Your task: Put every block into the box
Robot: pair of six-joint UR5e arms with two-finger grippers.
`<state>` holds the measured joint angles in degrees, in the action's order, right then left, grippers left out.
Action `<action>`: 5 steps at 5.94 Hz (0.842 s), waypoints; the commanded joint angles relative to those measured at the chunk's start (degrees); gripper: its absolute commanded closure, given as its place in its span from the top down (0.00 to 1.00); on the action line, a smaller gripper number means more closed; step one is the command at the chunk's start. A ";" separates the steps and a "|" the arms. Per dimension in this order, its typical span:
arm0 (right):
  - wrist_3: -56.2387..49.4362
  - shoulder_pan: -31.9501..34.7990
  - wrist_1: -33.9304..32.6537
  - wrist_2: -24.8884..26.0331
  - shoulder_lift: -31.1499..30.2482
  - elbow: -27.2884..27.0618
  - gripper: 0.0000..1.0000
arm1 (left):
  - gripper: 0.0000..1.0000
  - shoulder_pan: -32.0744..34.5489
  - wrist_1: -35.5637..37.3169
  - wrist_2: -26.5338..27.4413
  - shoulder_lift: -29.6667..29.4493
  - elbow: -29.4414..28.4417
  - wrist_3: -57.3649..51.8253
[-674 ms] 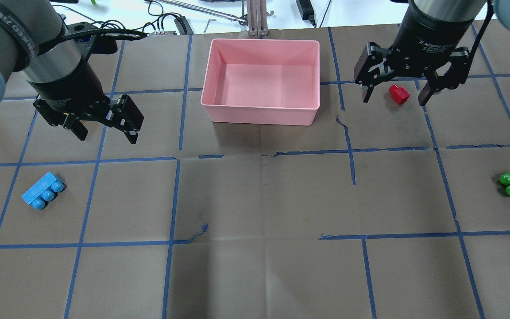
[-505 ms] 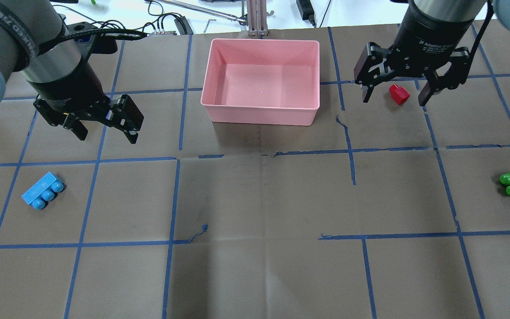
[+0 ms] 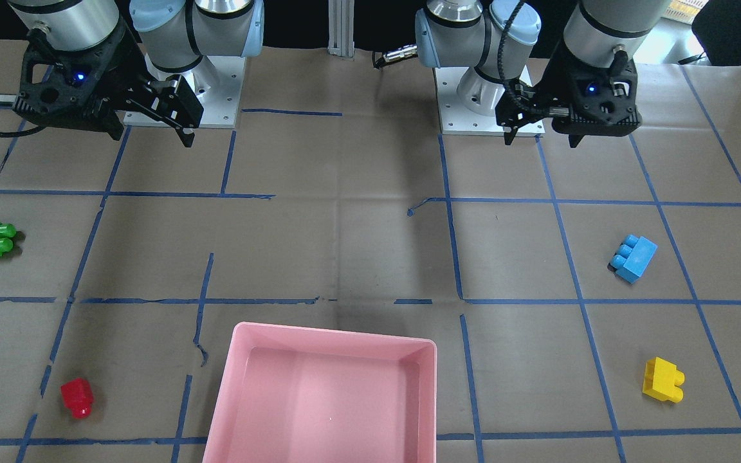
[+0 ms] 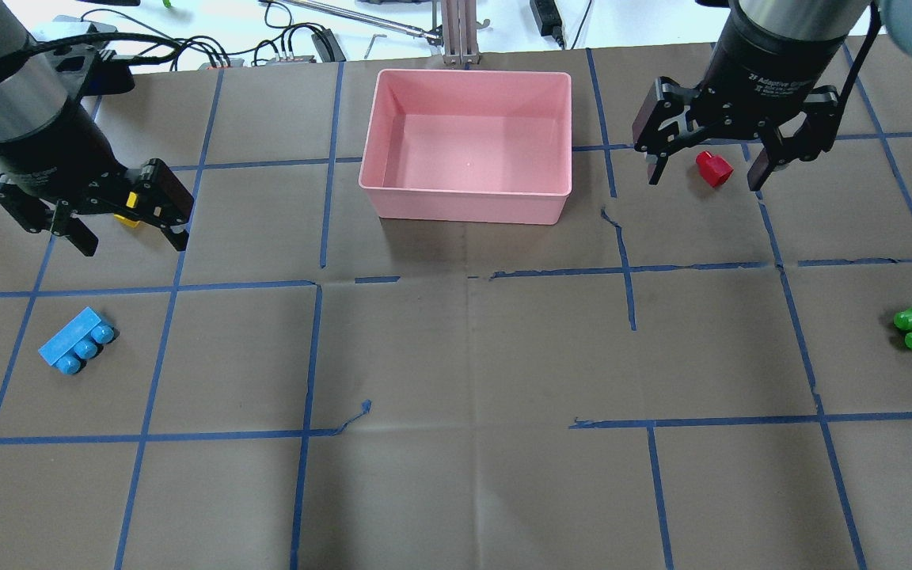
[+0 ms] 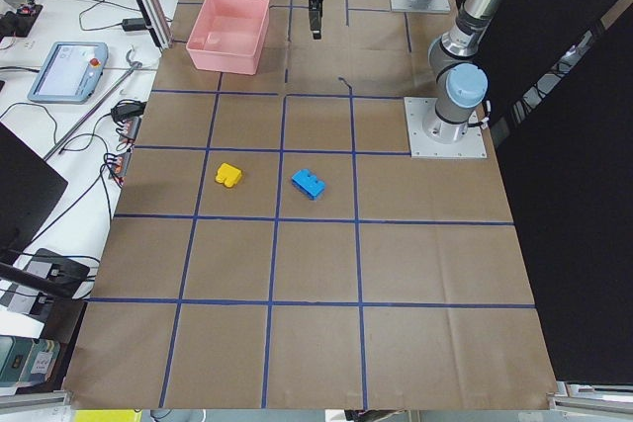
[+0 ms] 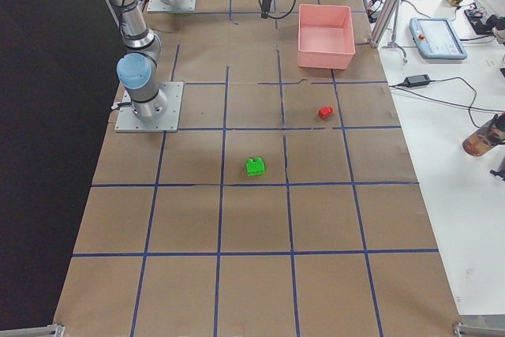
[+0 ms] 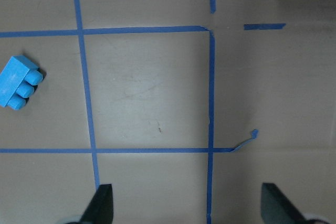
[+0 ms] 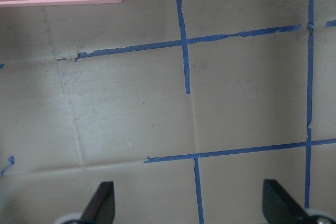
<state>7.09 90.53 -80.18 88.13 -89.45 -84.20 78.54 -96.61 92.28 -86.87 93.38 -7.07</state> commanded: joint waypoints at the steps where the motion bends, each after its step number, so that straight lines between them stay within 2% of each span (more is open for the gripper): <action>1: -1.02 -0.52 0.02 0.19 0.06 -0.09 1.00 | 0.99 -7.39 5.70 -0.09 -6.16 0.57 -2.05; 2: -7.99 -2.96 -0.15 1.68 0.15 -0.26 1.00 | 0.99 -10.92 8.69 0.09 -8.73 0.58 -14.94; 3: -15.11 -9.17 -0.15 3.26 0.15 -1.05 1.00 | 0.99 -13.30 10.64 0.09 -10.58 1.01 -19.25; 4: -27.97 -17.76 -0.93 3.27 0.15 -2.19 1.00 | 0.99 -15.41 15.09 0.09 -12.34 2.06 -27.04; 5: -38.80 -26.54 -1.38 3.10 1.46 -2.46 1.00 | 0.99 -17.61 22.97 0.09 -14.53 4.33 -35.56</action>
<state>-20.84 72.38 -81.08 91.23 -88.91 -86.16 63.13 -80.24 92.37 -99.34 95.88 -34.59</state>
